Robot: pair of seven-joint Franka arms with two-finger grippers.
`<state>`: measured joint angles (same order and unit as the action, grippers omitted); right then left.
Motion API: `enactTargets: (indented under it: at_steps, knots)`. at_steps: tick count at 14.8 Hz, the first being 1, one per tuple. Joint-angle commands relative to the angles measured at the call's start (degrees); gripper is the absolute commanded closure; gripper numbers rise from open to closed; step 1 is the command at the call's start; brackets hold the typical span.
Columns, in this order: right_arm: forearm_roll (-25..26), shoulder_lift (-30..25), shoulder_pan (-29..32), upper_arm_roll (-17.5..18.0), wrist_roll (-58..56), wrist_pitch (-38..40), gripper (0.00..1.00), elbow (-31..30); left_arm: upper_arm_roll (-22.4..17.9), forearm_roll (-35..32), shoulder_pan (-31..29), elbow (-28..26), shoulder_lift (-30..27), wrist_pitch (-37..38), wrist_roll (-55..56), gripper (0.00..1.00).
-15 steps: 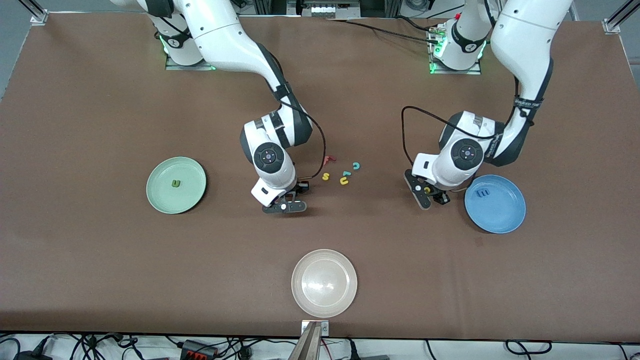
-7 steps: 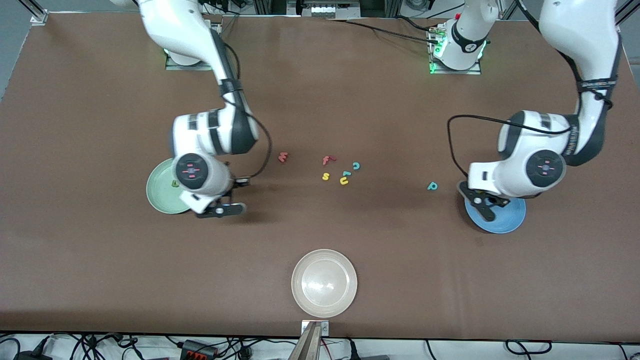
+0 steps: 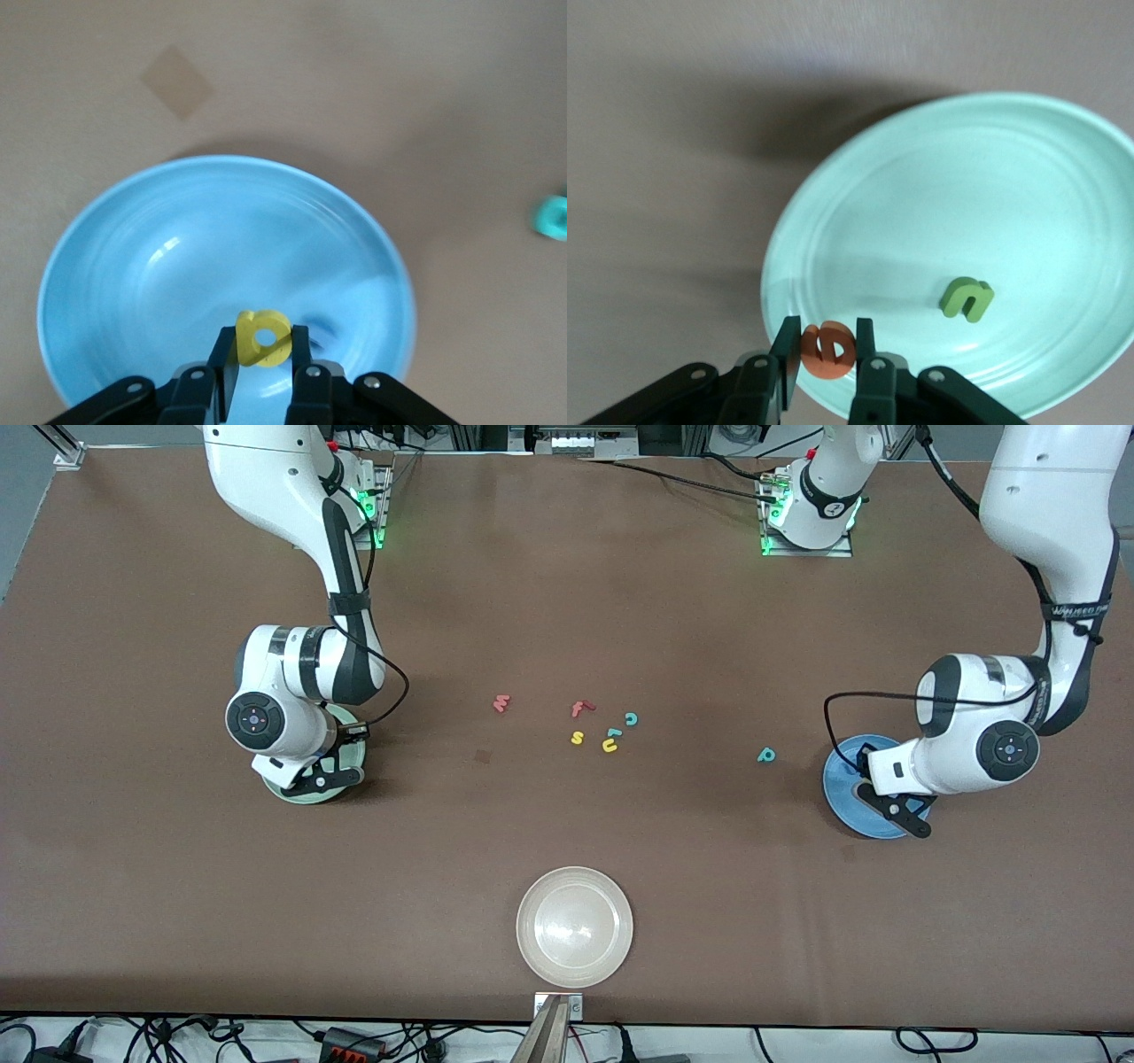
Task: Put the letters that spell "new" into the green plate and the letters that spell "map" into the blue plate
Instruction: 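Release the e over the green plate while the left gripper releases the b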
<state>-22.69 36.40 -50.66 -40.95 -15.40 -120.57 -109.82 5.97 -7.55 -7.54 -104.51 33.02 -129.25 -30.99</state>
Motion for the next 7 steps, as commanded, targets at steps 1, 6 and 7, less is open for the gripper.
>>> enactTargets:
  at_steps: [1, 6, 7]
  knots:
    - [-0.2, -2.7, 0.0, -0.4, -3.3, -1.5, 1.00, -2.6, 0.4, -1.1, -1.4, 1.0, 2.8, -3.3, 1.3, 0.79]
    - [-0.2, -1.3, 1.1, -0.3, -3.8, -3.6, 1.00, -2.8, 0.7, -1.1, -1.2, 1.0, 2.1, -1.5, 1.5, 0.00]
    - [-0.2, -0.6, 1.2, -0.3, -3.8, -4.7, 1.00, -2.8, 1.0, -1.0, -1.2, 1.1, 1.1, 0.5, 2.2, 0.00]
